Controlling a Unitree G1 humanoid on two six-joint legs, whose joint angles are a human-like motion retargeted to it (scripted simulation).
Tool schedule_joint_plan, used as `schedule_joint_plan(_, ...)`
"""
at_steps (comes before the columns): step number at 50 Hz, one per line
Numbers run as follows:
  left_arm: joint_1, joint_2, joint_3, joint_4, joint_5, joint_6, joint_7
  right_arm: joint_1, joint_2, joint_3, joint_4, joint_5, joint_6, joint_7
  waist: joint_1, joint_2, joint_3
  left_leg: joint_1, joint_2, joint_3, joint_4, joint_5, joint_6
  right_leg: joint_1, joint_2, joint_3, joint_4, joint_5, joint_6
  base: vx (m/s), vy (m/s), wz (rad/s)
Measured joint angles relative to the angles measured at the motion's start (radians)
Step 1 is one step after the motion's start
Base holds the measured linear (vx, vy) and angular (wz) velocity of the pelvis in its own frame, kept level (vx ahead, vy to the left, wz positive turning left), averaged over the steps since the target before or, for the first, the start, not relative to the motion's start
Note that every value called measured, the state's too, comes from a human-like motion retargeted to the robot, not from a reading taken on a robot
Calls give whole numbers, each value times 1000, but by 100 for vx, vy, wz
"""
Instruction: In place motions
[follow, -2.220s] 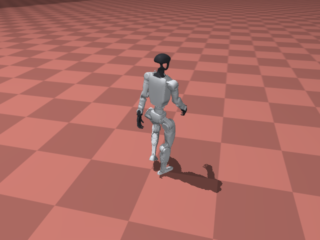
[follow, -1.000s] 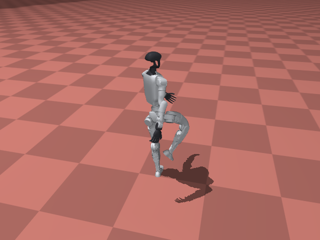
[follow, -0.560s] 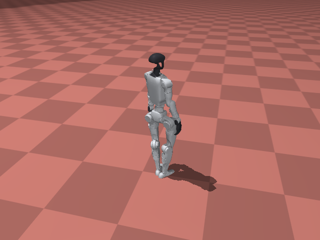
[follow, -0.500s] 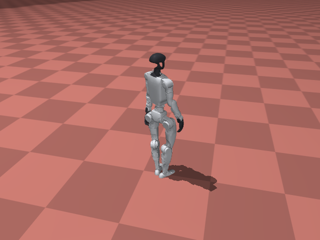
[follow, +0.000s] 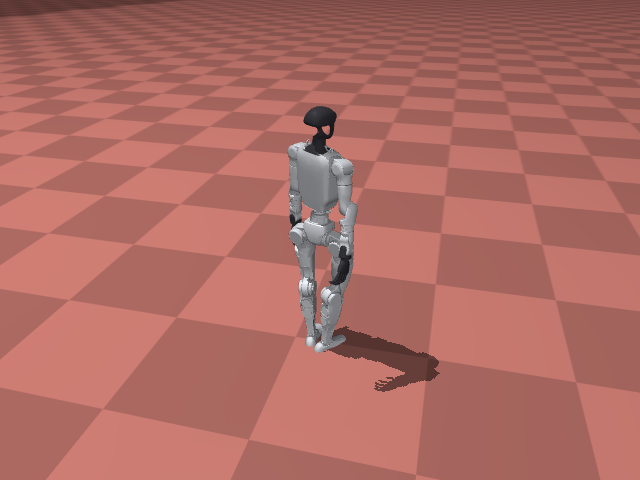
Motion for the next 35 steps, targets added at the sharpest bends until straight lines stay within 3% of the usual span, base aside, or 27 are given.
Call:
schedule_joint_plan(3, 33, 5, 5, 7, 1, -7, 8, -44, 20, 32, 13, 30, -12, -24, 19, 4, -10, -1, 17, 17, 54, -29, -10, 2, 2, 12, 11, -5, 0, 5, 14, -23)
schedule_joint_plan(5, 73, 7, 18, 18, 2, -17, 35, -105, 48, 64, 21, 80, -24, -49, 22, -4, -22, -42, 25, 40, 174, -24, 24, -4, -17, 16, 25, -12, 6, 7, 17, -16)
schedule_joint_plan(6, 92, 5, 32, 34, -6, -31, 61, -162, 71, 94, 21, 127, -33, -62, 20, -22, -18, -103, 42, 67, 317, 38, 64, -5, -43, 28, 34, -14, 12, -1, 17, -18)
schedule_joint_plan(8, 100, 11, 49, 75, -35, -52, 115, -311, 117, 136, -8, 205, -49, -45, 47, -52, 50, -233, 137, 126, 662, 182, 169, 13, -76, 62, 50, -19, 14, -26, 13, -66)
schedule_joint_plan(10, 104, 25, 65, 113, -51, -60, 165, -455, 157, 167, -122, 208, -61, 52, 126, -89, 175, -393, 123, 26, 978, 232, 222, 69, -82, 119, 52, -14, -7, -40, 5, -145)
schedule_joint_plan(13, 136, 40, 103, 200, 2, -29, 139, -603, 201, 192, -394, 85, -71, 242, 220, -126, 281, -626, 238, 36, 1386, 118, 227, 99, -73, 179, 76, -7, -38, -18, -4, -131)
schedule_joint_plan(15, 182, 49, 103, 215, 47, 28, 68, -688, 200, 196, -550, 47, -128, 244, 307, -141, 308, -801, 325, 51, 1581, 30, 241, 75, -55, 235, 112, -20, -46, -6, -10, -124)
schedule_joint_plan(18, 294, 67, 116, 215, 96, 64, -11, -773, 190, 229, -708, 95, -204, 154, 409, -195, 306, -1011, 377, 78, 1744, -52, 246, 31, -79, 290, 161, -26, -60, 13, -20, -112)
schedule_joint_plan(21, 362, 71, 163, 215, 99, 80, 4, -851, 201, 217, -788, 162, -246, 117, 452, -243, 314, -1082, 367, 128, 1759, -62, 247, -4, -116, 287, 199, -28, -82, 10, -18, -55)
schedule_joint_plan(25, 389, 81, 212, 215, 63, 96, 9, -898, 214, 186, -816, 196, -245, 153, 451, -255, 303, -1024, 365, 134, 1724, -61, 247, 6, -115, 292, 204, -34, -76, 19, -3, 21)
schedule_joint_plan(29, 347, 95, 238, 215, 22, 73, -9, -870, 202, 203, -818, 141, -258, 118, 390, -211, 233, -812, 308, 74, 1536, -8, 220, 39, -92, 240, 153, -26, -43, 20, 15, 76)
schedule_joint_plan(35, 294, 80, 278, 215, -104, 19, 17, -726, 232, 288, -723, -42, -272, 111, 245, -188, 95, -340, 86, 2, 857, 92, 78, 66, -100, 186, 108, -25, 18, 31, 1, 57)
